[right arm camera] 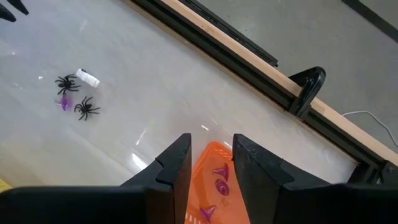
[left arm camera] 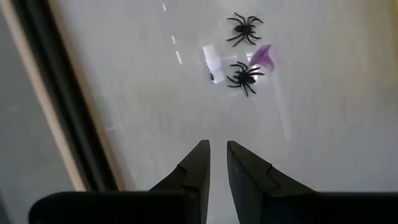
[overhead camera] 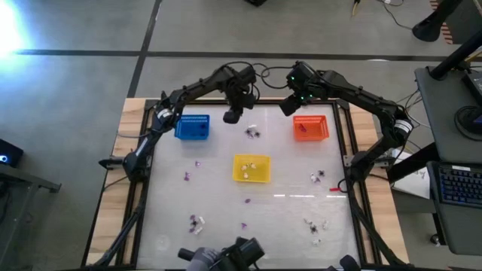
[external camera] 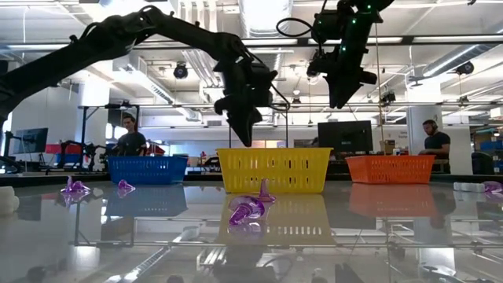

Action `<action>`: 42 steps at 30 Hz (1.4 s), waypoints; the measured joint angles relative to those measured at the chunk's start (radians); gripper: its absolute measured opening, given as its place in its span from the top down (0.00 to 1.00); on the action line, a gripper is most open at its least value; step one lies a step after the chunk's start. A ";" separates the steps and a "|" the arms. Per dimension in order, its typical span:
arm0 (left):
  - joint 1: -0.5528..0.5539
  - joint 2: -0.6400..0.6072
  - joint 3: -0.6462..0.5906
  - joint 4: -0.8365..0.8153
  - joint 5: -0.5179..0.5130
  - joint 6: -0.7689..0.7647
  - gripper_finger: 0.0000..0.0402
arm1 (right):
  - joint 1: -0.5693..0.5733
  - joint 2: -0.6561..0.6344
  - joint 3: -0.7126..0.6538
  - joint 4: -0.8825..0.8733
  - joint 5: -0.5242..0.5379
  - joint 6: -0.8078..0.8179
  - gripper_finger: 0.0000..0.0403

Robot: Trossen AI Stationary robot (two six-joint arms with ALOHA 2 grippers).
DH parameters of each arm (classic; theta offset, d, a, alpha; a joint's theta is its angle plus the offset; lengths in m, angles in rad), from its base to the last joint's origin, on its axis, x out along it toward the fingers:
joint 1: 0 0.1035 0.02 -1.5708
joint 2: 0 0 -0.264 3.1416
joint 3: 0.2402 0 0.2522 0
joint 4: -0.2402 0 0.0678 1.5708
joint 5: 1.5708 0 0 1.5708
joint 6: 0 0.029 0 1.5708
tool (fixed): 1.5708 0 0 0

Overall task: Sort Halloween decoration
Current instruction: Put the white skeleton toy into the yellow bin

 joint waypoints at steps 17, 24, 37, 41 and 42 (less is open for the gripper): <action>-0.006 0.002 -0.096 0.102 0.049 0.086 0.89 | 0.000 0.000 0.000 0.000 0.000 -0.015 0.69; -0.006 0.002 -0.091 0.113 0.032 0.266 0.80 | 0.000 0.000 0.000 -0.001 0.000 0.012 0.67; -0.013 0.002 -0.096 0.182 0.097 0.348 0.73 | 0.000 0.000 0.000 -0.002 0.000 0.012 0.66; -0.013 0.002 -0.125 0.180 0.097 0.349 0.73 | 0.000 0.000 0.000 -0.002 0.000 0.013 0.66; -0.013 0.002 -0.135 0.182 0.097 0.344 0.73 | 0.000 0.000 0.000 -0.002 0.000 0.013 0.66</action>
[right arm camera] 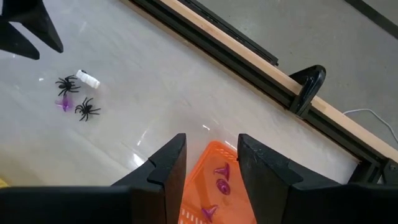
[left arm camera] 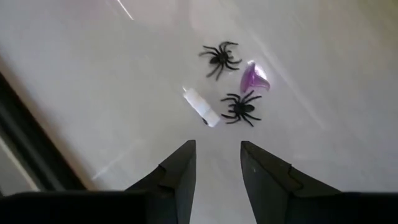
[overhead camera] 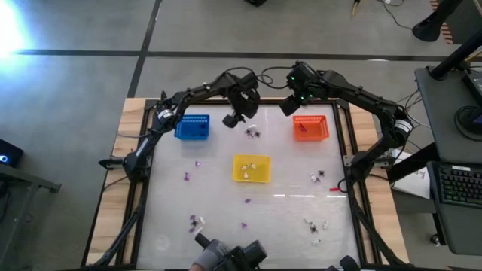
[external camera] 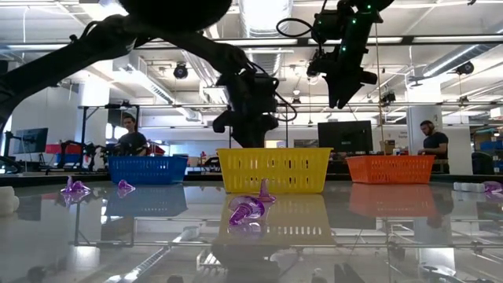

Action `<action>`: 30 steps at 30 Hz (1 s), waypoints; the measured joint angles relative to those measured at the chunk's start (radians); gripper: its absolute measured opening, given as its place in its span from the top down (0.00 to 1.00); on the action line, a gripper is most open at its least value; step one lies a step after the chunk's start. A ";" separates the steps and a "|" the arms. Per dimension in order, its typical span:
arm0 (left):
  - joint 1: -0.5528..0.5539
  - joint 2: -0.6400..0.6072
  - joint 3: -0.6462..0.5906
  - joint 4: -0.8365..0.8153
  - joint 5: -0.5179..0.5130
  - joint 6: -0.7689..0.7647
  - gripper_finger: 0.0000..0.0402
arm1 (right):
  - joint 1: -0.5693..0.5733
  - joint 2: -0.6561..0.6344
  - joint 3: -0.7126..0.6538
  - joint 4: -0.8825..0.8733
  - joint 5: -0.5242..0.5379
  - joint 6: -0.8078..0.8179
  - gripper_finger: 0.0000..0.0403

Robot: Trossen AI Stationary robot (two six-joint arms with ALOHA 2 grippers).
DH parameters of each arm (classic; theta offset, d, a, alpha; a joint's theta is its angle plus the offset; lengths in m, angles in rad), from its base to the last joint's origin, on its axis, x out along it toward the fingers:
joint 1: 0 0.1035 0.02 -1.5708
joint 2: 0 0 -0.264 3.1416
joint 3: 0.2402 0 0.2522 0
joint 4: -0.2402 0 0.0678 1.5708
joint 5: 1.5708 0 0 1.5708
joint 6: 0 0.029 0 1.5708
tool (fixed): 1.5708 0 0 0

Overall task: Sort Halloween decoration
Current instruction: Put the white skeleton toy into the yellow bin

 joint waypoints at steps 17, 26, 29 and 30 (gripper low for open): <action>-0.005 0.000 -0.107 0.131 0.000 -0.119 0.73 | 0.000 0.000 0.000 -0.027 0.000 0.054 0.66; -0.011 0.000 -0.112 0.169 -0.001 -0.209 0.73 | 0.000 0.000 0.000 -0.025 0.000 0.095 0.66; -0.016 0.000 -0.117 0.187 -0.001 -0.237 0.73 | 0.001 0.000 0.000 -0.025 0.000 0.103 0.66; -0.018 0.000 -0.118 0.194 -0.001 -0.246 0.73 | 0.001 0.000 0.000 -0.025 -0.001 0.106 0.66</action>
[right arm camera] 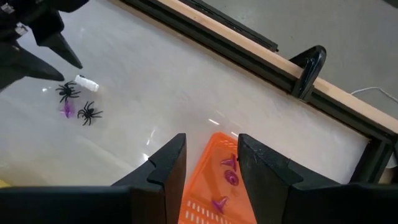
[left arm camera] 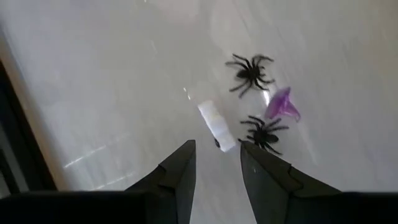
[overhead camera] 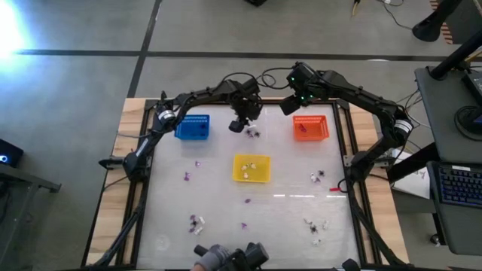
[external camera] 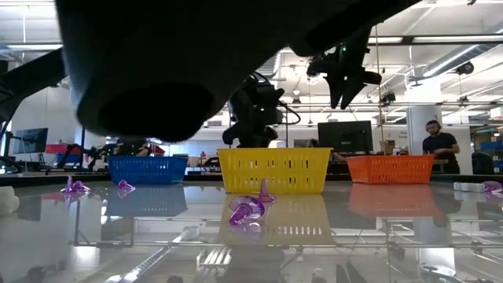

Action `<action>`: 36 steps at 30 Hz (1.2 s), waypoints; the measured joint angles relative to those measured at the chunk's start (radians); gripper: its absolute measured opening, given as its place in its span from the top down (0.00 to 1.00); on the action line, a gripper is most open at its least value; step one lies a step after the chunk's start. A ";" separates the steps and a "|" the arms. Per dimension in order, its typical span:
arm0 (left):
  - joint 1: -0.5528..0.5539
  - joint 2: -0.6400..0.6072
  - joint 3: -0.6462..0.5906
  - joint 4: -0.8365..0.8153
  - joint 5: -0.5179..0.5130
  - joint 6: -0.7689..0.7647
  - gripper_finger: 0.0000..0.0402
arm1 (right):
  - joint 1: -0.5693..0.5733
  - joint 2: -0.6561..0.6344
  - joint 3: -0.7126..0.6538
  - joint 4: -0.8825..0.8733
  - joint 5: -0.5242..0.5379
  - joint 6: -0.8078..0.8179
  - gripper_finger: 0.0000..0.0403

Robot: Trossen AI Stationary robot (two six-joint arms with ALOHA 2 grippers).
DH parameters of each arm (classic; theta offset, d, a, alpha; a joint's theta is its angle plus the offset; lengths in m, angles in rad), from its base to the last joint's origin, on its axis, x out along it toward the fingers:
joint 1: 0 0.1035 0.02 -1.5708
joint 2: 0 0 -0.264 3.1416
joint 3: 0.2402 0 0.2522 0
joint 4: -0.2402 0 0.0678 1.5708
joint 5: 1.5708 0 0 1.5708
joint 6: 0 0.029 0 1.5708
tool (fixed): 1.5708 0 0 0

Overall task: Sort Halloween decoration
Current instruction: Put the white skeleton toy into the yellow bin

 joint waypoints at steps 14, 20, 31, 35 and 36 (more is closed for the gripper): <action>-0.012 0.022 -0.005 0.005 -0.003 -0.109 0.73 | 0.000 0.000 0.000 0.000 -0.003 0.001 0.66; -0.014 0.033 -0.001 0.008 0.005 -0.154 0.73 | 0.004 0.000 0.000 -0.001 -0.004 0.000 0.66; -0.015 0.033 -0.001 0.011 0.002 -0.245 0.75 | 0.006 0.000 0.000 -0.004 -0.004 0.000 0.66; -0.027 0.043 -0.002 0.026 -0.046 -0.304 0.77 | 0.006 0.000 0.000 -0.005 -0.003 0.000 0.66; -0.030 0.048 -0.002 0.029 -0.057 -0.323 0.77 | 0.006 0.000 0.000 -0.005 -0.004 0.001 0.66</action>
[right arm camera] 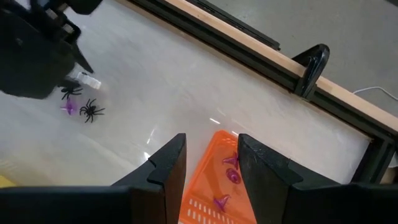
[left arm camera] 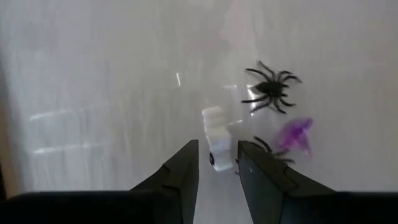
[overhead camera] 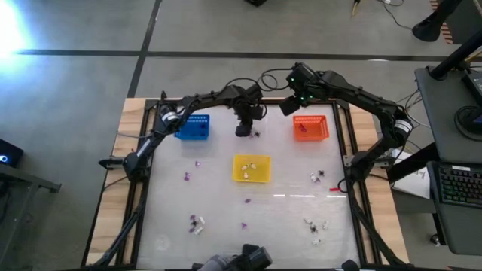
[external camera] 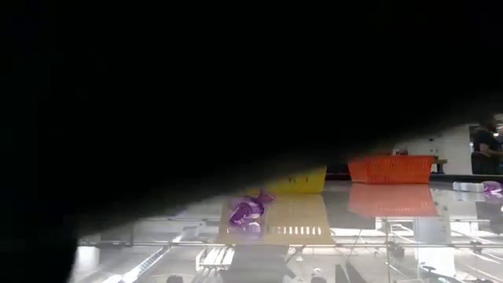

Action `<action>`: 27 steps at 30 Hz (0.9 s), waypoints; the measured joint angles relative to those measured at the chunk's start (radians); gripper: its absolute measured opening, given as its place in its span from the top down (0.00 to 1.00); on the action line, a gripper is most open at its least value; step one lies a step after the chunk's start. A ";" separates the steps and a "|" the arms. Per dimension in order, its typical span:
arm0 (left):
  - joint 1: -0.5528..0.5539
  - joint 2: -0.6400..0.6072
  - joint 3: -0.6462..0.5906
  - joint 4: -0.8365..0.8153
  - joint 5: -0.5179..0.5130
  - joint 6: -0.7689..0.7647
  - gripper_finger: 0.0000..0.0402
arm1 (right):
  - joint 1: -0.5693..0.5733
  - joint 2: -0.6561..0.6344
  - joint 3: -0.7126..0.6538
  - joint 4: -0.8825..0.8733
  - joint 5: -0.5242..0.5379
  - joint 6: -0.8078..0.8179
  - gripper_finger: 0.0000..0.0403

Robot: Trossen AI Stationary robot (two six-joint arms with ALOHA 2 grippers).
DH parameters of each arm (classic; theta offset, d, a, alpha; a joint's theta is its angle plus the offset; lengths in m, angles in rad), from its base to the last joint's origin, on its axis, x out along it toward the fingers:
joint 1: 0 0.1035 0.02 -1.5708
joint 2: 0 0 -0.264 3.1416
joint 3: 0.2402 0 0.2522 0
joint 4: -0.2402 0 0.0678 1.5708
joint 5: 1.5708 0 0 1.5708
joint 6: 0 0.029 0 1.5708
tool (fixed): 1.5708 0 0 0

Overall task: Sort Halloween decoration
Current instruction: Put the white skeleton toy into the yellow bin

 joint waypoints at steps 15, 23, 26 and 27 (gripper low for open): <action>-0.001 0.021 0.029 -0.027 0.011 -0.051 0.80 | 0.004 0.000 0.000 -0.001 -0.001 0.021 0.66; -0.002 0.021 0.029 -0.015 0.009 -0.098 0.81 | 0.004 0.000 0.000 -0.002 0.000 0.021 0.66; -0.005 0.021 0.047 -0.017 -0.008 -0.118 0.81 | 0.004 0.000 0.000 -0.001 0.000 0.019 0.66; -0.006 0.021 0.052 -0.018 -0.012 -0.120 0.81 | 0.004 0.000 0.000 -0.001 0.000 0.014 0.66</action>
